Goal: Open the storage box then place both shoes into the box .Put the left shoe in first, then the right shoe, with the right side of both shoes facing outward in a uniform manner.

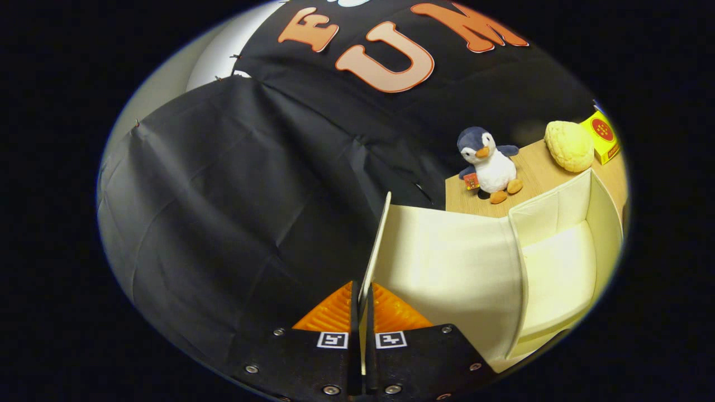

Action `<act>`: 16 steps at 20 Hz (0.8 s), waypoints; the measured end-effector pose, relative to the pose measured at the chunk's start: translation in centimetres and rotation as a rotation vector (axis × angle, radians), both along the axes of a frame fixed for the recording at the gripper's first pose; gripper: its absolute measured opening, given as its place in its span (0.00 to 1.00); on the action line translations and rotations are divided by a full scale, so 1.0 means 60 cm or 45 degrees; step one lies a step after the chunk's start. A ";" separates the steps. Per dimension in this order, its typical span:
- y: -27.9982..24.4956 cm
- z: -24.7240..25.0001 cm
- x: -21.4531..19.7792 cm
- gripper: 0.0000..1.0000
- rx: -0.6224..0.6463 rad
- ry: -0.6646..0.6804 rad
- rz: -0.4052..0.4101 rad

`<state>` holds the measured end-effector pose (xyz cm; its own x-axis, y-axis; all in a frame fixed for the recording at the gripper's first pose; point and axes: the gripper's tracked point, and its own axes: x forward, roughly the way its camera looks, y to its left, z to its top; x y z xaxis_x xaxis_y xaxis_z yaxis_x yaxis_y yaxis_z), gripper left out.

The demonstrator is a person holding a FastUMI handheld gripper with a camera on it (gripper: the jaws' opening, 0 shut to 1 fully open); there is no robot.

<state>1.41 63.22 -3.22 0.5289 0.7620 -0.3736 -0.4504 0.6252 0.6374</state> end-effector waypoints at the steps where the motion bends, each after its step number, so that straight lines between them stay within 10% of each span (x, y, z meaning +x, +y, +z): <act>1: 0.013 -0.008 -0.006 0.08 -0.017 0.005 0.021; 3: 0.023 -0.032 -0.005 0.17 -0.079 0.015 0.042; 7: -0.004 -0.030 0.004 0.98 -0.144 -0.034 0.010; 16: -0.307 0.020 0.107 0.98 -0.282 -0.267 -0.334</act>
